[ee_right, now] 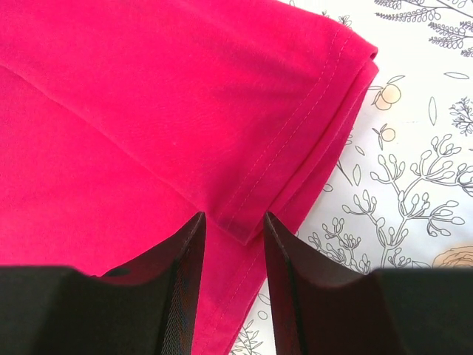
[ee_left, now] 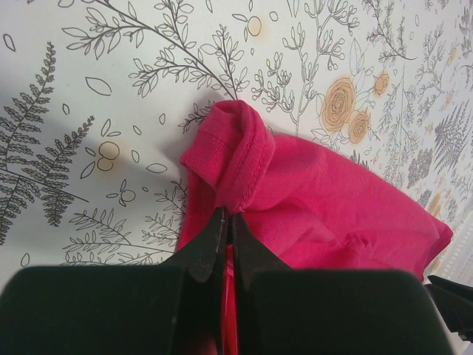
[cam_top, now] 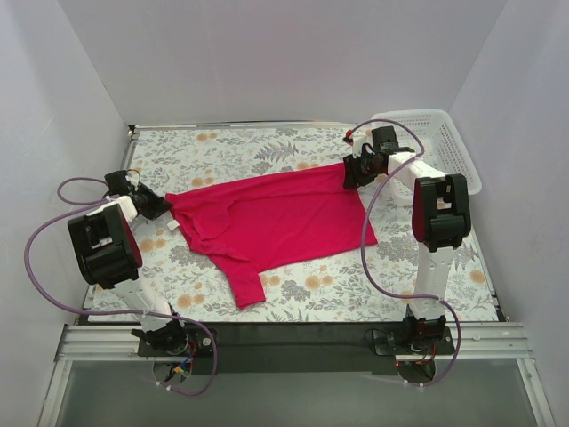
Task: Fold and stack the t-shirts
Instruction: Fold the tshirt
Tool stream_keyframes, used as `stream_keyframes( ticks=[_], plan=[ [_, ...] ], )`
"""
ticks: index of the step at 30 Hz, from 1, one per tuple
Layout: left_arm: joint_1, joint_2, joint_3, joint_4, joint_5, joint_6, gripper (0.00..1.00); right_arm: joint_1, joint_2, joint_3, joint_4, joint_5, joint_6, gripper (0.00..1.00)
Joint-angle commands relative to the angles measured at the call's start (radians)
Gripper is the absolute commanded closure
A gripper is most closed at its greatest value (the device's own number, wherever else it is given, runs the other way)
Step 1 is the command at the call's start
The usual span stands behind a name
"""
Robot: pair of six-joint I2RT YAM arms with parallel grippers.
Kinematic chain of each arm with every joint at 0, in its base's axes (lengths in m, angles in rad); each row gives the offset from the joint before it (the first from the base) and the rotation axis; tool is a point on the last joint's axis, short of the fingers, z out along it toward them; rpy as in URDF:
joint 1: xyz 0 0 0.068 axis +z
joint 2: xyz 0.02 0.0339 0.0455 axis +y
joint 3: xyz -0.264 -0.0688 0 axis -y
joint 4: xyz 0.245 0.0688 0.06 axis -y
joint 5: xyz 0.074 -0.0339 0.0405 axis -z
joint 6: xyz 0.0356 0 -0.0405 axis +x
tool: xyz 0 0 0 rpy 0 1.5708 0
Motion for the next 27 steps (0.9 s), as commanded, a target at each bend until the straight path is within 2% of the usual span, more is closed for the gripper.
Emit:
stream_keyframes(
  ticks=[1,9,14,24,27],
  plan=[
    [0.003,-0.010,0.027,0.008,0.016,0.010,1.00,-0.004,-0.032,-0.006,-0.007,0.009,-0.004,0.62],
    [0.003,-0.007,0.029,0.009,0.019,0.010,1.00,-0.004,0.003,0.003,-0.019,0.022,-0.001,0.66],
    [0.003,-0.007,0.027,0.011,0.016,0.010,1.00,-0.005,0.025,0.016,-0.037,-0.001,0.002,0.74],
    [0.003,-0.007,0.029,0.009,0.019,0.010,1.00,-0.004,0.035,0.020,-0.048,0.006,-0.001,0.75],
    [0.003,-0.006,0.029,0.009,0.019,0.010,1.00,-0.005,0.046,0.032,-0.057,0.006,0.001,0.77]
  ],
)
